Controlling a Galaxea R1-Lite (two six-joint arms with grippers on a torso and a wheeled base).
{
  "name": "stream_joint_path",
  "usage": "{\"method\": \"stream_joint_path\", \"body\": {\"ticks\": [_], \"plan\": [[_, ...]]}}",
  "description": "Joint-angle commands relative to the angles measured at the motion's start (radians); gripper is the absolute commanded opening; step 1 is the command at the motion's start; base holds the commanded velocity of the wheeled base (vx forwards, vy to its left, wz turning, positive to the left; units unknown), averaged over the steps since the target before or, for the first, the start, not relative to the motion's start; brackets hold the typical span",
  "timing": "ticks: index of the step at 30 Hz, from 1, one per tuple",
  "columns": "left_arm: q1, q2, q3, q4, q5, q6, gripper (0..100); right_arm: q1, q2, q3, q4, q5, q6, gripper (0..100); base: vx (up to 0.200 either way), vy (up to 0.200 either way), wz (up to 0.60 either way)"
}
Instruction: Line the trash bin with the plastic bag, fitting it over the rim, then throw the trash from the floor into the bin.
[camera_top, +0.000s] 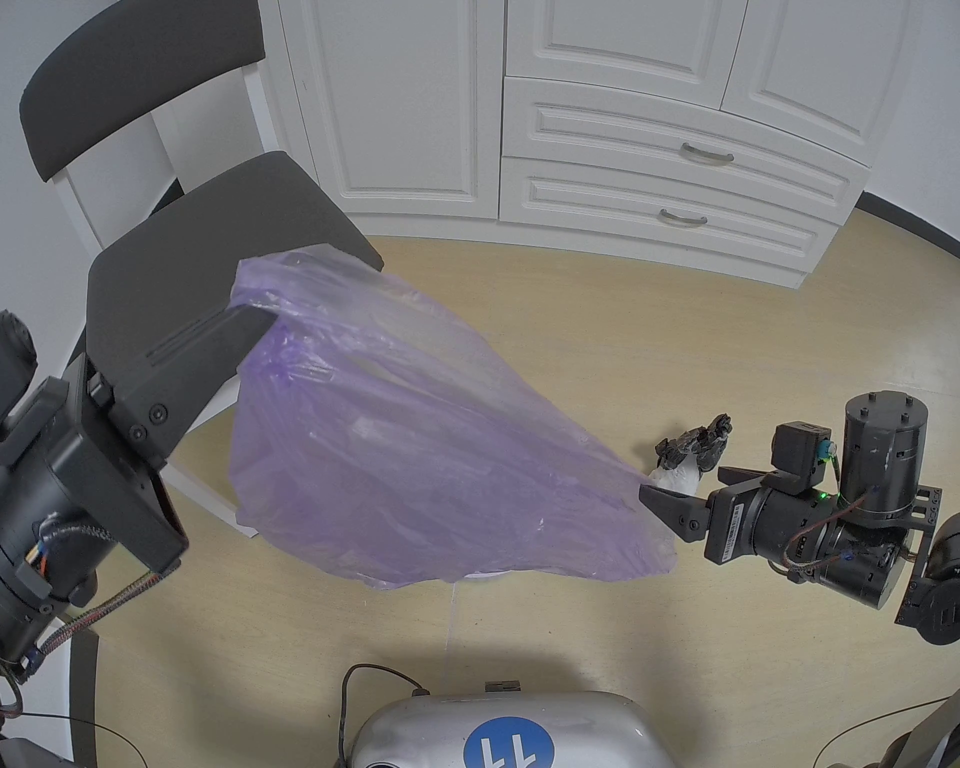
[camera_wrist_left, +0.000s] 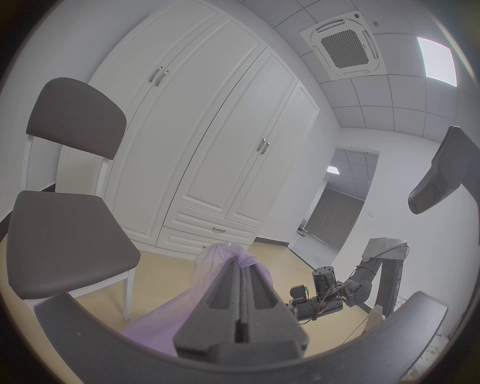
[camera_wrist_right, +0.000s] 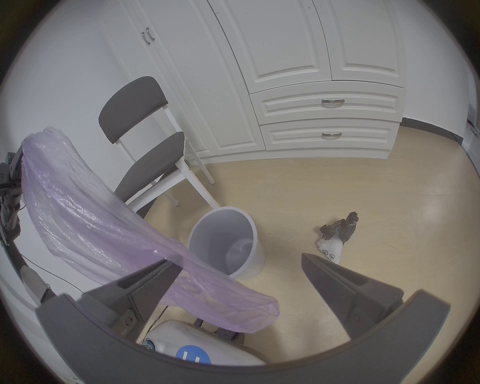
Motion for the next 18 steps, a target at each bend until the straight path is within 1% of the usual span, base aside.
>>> {"method": "stream_joint_path", "body": {"ticks": [1,6,11,14,15,16,17,18], "plan": [[-0.002,-0.004,-0.001,-0.001,0.001,-0.001,0,0.007,0.051,-0.002,-0.002,0.005,0.003,100,0.0,0.0,0.0],[-0.001,-0.002,-0.015,-0.011,0.001,-0.007,0,0.042,0.138,0.01,-0.002,0.032,0.023,100,0.0,0.0,0.0],[-0.001,0.005,-0.015,-0.083,0.001,-0.034,0,0.083,0.241,0.002,-0.029,0.039,0.069,100,0.0,0.0,0.0],[-0.001,0.005,-0.015,-0.095,0.001,-0.036,0,0.111,0.348,0.004,-0.175,0.038,0.131,100,0.0,0.0,0.0],[-0.001,0.005,-0.015,-0.095,0.001,-0.036,0,0.114,0.357,0.004,-0.189,0.038,0.137,100,0.0,0.0,0.0],[-0.001,0.002,-0.018,-0.095,0.001,-0.038,0,0.122,0.408,0.002,-0.27,0.039,0.166,100,0.0,0.0,0.0],[-0.001,0.002,-0.018,-0.095,0.001,-0.038,0,0.122,0.419,0.002,-0.285,0.039,0.172,100,0.0,0.0,0.0],[-0.001,-0.001,-0.023,-0.095,0.001,-0.038,0,0.125,0.476,-0.001,-0.362,0.036,0.193,100,0.0,0.0,0.0]]}}
